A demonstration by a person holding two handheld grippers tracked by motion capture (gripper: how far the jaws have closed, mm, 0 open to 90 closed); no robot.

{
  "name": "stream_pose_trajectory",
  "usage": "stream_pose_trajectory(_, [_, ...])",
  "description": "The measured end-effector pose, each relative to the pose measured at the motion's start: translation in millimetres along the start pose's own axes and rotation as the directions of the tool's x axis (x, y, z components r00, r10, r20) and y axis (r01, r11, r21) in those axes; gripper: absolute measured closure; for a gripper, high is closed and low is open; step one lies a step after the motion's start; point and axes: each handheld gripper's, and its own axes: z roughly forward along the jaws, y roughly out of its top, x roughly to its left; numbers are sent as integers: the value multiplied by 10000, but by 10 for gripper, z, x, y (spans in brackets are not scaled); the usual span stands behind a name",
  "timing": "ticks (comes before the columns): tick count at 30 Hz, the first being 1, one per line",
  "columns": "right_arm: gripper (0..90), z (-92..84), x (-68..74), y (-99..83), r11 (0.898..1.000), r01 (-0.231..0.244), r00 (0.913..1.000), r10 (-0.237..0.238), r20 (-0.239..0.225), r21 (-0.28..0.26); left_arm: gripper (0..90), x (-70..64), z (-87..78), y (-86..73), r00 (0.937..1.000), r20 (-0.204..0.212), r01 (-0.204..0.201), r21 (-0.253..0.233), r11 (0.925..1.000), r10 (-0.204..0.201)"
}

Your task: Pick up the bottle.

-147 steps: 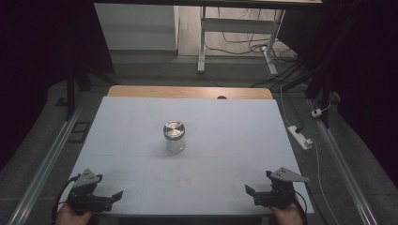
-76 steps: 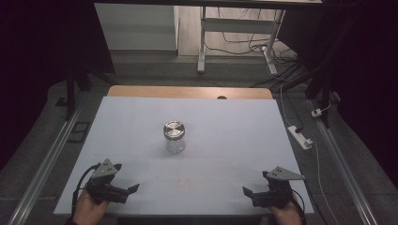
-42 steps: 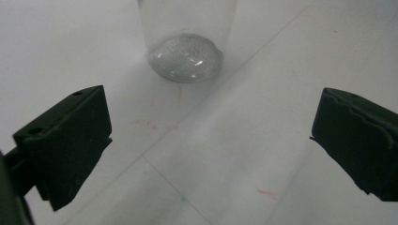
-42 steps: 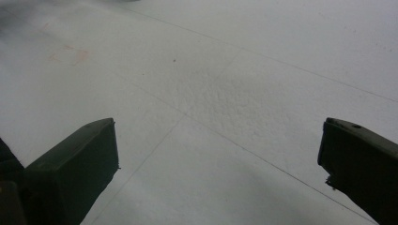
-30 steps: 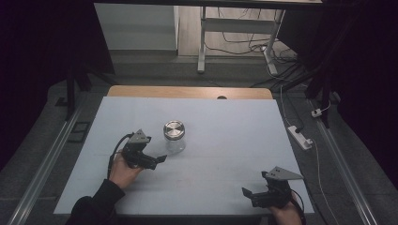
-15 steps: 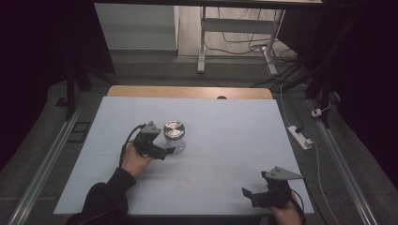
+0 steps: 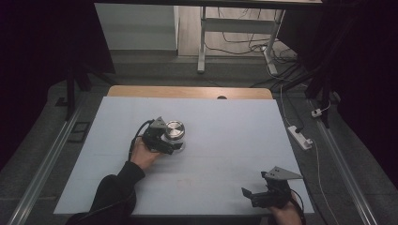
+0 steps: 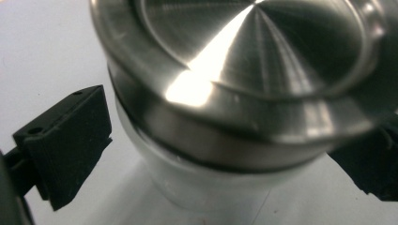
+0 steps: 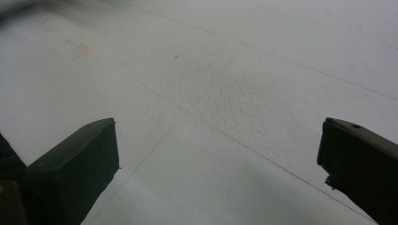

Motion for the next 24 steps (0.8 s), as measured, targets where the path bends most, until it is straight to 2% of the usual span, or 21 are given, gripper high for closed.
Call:
stream_pose_trajectory(3, [0, 0, 1, 0, 10000, 16, 10000, -16, -4, 3, 8, -14, 13, 14, 9997, -184, -166, 78, 9998, 167])
stream_pose_trajectory(6, [0, 1, 1, 0, 10000, 29, 10000, -29, -12, 7, 55, -19, 2, 22, 9996, -176, -212, 18, 9998, 213])
stream_pose_trajectory(7, [0, 1, 1, 0, 10000, 27, 10000, -27, -14, 14, 119, -24, -3, 25, 9995, -198, -242, 35, 9997, 243])
stream_pose_trajectory(9, [0, 2, 1, 0, 10000, 28, 10000, -28, -17, 14, 150, -36, -11, 28, 9993, -168, -345, 13, 9994, 345])
stream_pose_trajectory(19, [0, 0, 1, 0, 10000, 32, 10000, -32, -27, 6, 157, -86, -17, 31, 9984, -528, -210, 60, 9998, 213])
stream_pose_trajectory(24, [0, -3, 3, -1, 10000, 37, 10000, -37, -21, -12, 158, -108, -26, 37, 9982, -572, -162, 107, 9998, 168])
